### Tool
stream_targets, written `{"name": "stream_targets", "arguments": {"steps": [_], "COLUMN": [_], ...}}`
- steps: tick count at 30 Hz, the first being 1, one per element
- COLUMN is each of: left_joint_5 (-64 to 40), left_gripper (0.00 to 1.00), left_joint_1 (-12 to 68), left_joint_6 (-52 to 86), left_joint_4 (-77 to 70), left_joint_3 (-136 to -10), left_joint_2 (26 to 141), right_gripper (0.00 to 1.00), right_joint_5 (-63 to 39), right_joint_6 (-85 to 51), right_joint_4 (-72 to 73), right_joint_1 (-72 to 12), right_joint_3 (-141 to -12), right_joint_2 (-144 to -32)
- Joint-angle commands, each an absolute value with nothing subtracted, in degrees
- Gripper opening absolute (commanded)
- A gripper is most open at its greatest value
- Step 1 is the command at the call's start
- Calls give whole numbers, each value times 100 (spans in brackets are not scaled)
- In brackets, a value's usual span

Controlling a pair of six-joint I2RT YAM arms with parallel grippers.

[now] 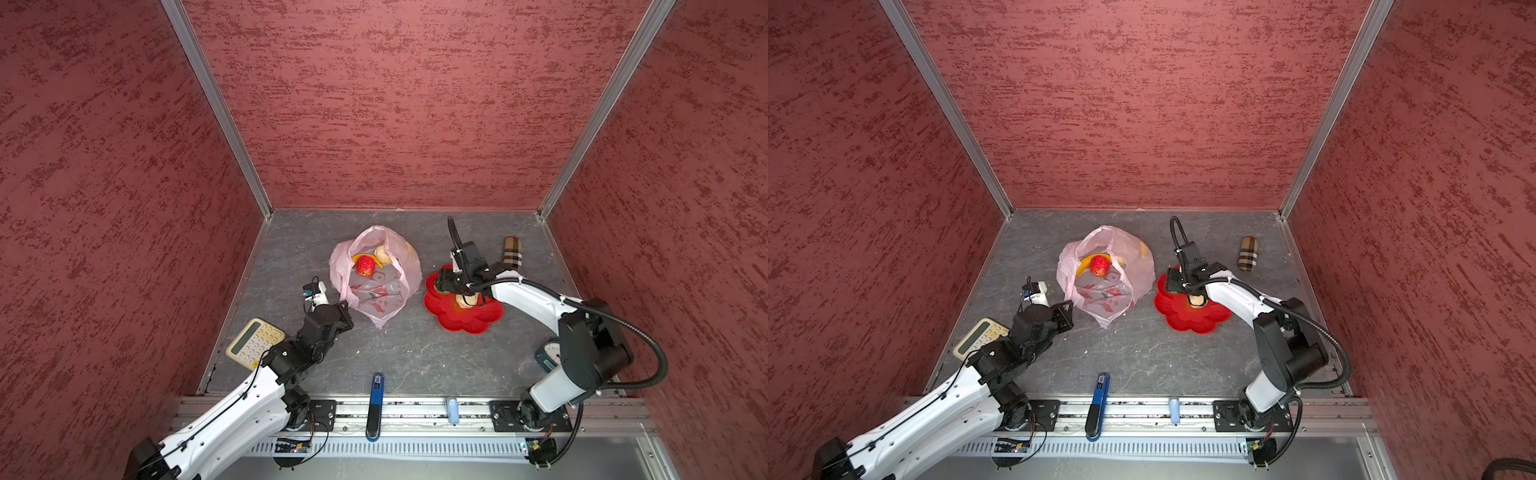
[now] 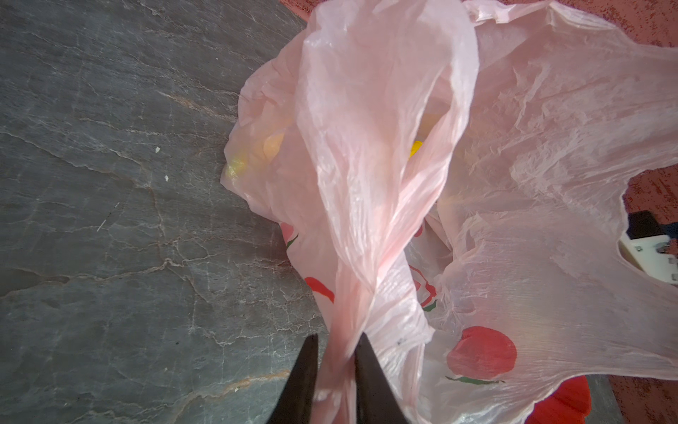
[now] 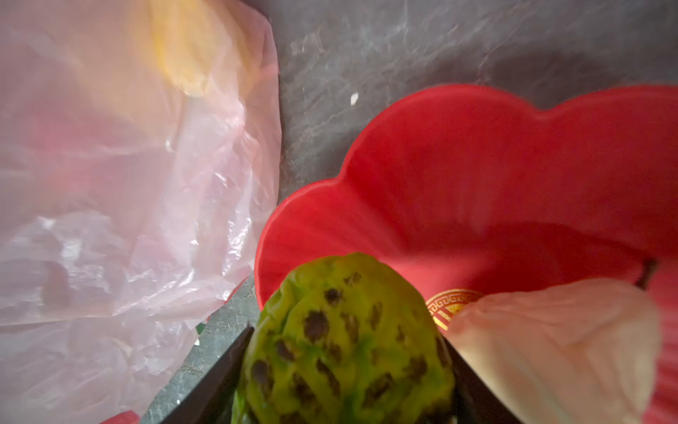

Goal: Take fruits out of the plastic bag
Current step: Place the fruit on the plate.

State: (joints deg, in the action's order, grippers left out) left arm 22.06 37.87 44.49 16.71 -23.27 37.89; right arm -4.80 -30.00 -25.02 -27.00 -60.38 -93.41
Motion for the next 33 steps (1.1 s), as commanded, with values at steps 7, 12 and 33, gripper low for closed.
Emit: {"name": "stream_targets", "arguments": {"steps": [7, 12, 33], "left_joint_5": [2259, 2241, 2250], "left_gripper": [20, 20, 20], "left_joint_1": [3719, 3714, 3709], "left_joint_6": [4392, 4387, 4398], "left_joint_4": [1736, 1735, 1774], "left_joint_3": [-2400, -2391, -2360], "left_joint_2": [3691, 3675, 3577], "right_gripper": [53, 57, 82], "right_joint_5": [-436, -435, -4], "right_joint_6": [-3021, -3047, -2936], "right_joint_4": [-2436, -2426, -2683], "right_joint_1": [-2760, -2759, -2769], "right_joint_3": [-6029, -6005, -6183], "right_joint_2": [-9606, -9763, -9710]}}
